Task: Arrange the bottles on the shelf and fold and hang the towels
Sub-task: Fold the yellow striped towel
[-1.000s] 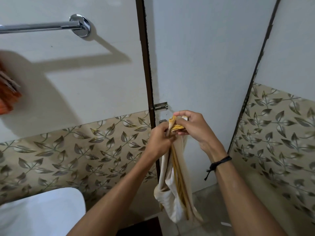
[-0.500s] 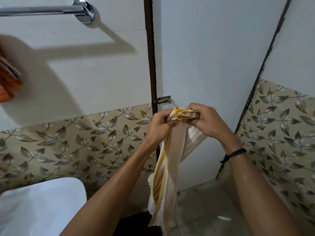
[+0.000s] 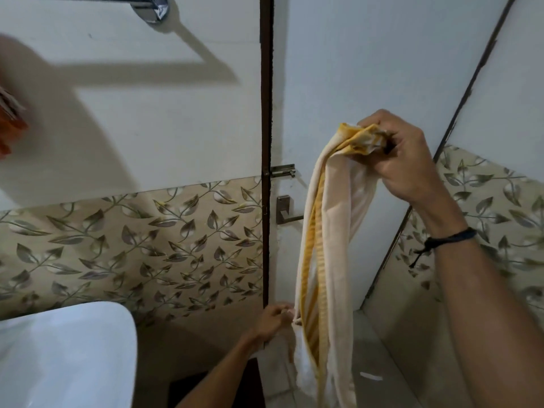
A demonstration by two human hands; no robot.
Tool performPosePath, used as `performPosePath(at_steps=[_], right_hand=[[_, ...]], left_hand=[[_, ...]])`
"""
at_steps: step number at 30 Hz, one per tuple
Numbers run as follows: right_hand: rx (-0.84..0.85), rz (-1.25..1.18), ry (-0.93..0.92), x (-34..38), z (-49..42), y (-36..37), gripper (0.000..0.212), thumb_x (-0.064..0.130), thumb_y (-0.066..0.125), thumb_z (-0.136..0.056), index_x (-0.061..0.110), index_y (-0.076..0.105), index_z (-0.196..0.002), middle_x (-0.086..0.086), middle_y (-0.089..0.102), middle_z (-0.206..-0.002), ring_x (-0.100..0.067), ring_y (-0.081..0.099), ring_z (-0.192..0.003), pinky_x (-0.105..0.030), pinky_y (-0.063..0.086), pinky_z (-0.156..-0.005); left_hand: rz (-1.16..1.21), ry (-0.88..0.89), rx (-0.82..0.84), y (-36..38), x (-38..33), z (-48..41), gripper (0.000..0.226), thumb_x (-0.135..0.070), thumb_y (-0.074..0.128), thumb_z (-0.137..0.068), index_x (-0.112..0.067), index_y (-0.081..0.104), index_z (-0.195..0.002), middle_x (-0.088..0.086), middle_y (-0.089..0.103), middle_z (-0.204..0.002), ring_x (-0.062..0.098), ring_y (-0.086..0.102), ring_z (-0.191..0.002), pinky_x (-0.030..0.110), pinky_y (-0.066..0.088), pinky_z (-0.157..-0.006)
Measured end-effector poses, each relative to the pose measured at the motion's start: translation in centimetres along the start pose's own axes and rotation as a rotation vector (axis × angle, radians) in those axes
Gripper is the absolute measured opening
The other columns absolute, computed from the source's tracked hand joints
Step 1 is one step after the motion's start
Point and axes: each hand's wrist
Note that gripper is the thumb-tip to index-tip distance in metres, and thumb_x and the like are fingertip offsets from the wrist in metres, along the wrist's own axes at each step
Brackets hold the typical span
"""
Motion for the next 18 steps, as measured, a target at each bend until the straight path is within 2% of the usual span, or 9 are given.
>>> performPosePath(at_steps=[2, 4, 6, 8, 10, 13, 15, 16, 18], right_hand=[[-0.011, 0.020, -0.003, 0.2, -0.7, -1.4, 0.020, 0.001, 0.074, -0.085, 0.006, 0.063, -0.100, 0.022, 0.064, -0.086, 0.003, 0.057, -0.082, -0.016, 0.047, -0.075], [-0.026, 0.056, 0.012, 0.3, -1.4, -3.0, 0.021, -0.003, 0.074, -0.085, 0.005, 0.064, -0.101, 0.015, 0.065, -0.088, -0.002, 0.060, -0.084, -0.022, 0.051, -0.077], [-0.044, 0.089, 0.031, 0.3, -2.0, -4.8, 0.026, -0.010, 0.070, -0.083, 0.012, 0.065, -0.096, 0.015, 0.065, -0.089, -0.002, 0.061, -0.085, -0.024, 0.052, -0.079], [-0.069, 0.091, 0.061, 0.5, -2.3, -6.5, 0.045, -0.014, 0.067, -0.082, 0.031, 0.065, -0.089, 0.021, 0.066, -0.083, 0.003, 0.061, -0.083, -0.022, 0.051, -0.078], [-0.110, 0.066, 0.093, 0.6, -2.5, -8.0, 0.053, -0.012, 0.066, -0.083, 0.040, 0.067, -0.081, 0.026, 0.066, -0.078, 0.006, 0.060, -0.080, -0.022, 0.052, -0.078], [-0.247, 0.041, 0.113, 0.6, -2.5, -9.7, 0.039, 0.002, 0.073, -0.081, 0.041, 0.068, -0.083, 0.024, 0.068, -0.080, 0.003, 0.062, -0.081, -0.027, 0.054, -0.077], [-0.321, 0.014, 0.114, 0.6, -2.5, -10.3, 0.031, 0.009, 0.075, -0.078, 0.038, 0.069, -0.086, 0.020, 0.069, -0.084, -0.002, 0.064, -0.085, -0.031, 0.056, -0.079], [-0.341, 0.002, 0.114, 0.5, -2.5, -10.4, 0.029, 0.012, 0.075, -0.077, 0.038, 0.069, -0.088, 0.019, 0.070, -0.085, -0.003, 0.065, -0.086, -0.032, 0.058, -0.080], [-0.344, 0.002, 0.116, 0.5, -2.6, -10.4, 0.026, 0.016, 0.075, -0.075, 0.038, 0.069, -0.089, 0.019, 0.070, -0.084, -0.007, 0.064, -0.086, -0.035, 0.058, -0.080]], left_hand=[[-0.008, -0.032, -0.019, 1.7, 2.1, -2.0, 0.010, -0.038, 0.068, -0.078, -0.035, 0.077, -0.082, -0.005, 0.071, -0.087, 0.010, 0.065, -0.079, 0.031, 0.052, -0.076], [0.116, -0.112, -0.085, 2.8, 1.5, -2.0, 0.017, -0.016, 0.071, -0.068, -0.027, 0.073, -0.080, 0.001, 0.068, -0.085, 0.015, 0.064, -0.074, 0.032, 0.054, -0.065], [0.298, -0.237, -0.165, 3.9, 0.8, -1.9, 0.025, 0.006, 0.062, -0.070, -0.013, 0.067, -0.085, 0.009, 0.067, -0.089, 0.019, 0.066, -0.076, 0.029, 0.056, -0.055], [0.432, -0.293, -0.268, 4.7, 1.3, -2.1, 0.027, 0.015, 0.054, -0.079, -0.009, 0.063, -0.090, 0.012, 0.066, -0.092, 0.021, 0.066, -0.077, 0.027, 0.055, -0.050], [0.512, -0.326, -0.344, 4.9, 1.9, -1.7, 0.024, 0.013, 0.054, -0.087, -0.009, 0.059, -0.092, 0.013, 0.064, -0.089, 0.022, 0.063, -0.072, 0.026, 0.053, -0.047], [0.599, -0.430, -0.416, 4.9, 4.4, -0.9, 0.016, 0.006, 0.055, -0.094, -0.009, 0.058, -0.097, 0.012, 0.059, -0.080, 0.020, 0.054, -0.061, 0.021, 0.045, -0.041], [0.570, -0.511, -0.522, 4.6, 6.7, -0.7, 0.007, -0.006, 0.058, -0.095, -0.006, 0.060, -0.101, 0.014, 0.060, -0.079, 0.021, 0.050, -0.060, 0.022, 0.044, -0.046], [0.491, -0.521, -0.590, 4.3, 7.8, -1.0, 0.016, -0.011, 0.061, -0.090, -0.004, 0.062, -0.105, 0.018, 0.064, -0.088, 0.025, 0.054, -0.067, 0.028, 0.048, -0.053], [0.344, -0.450, -0.701, 3.4, 8.3, -1.3, 0.039, -0.004, 0.063, -0.083, -0.007, 0.059, -0.122, 0.021, 0.061, -0.123, 0.034, 0.060, -0.101, 0.043, 0.056, -0.085]])
Point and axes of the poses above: each hand's wrist, its own z-axis away from the middle knuckle, its own y-axis out of the palm, x = y × z
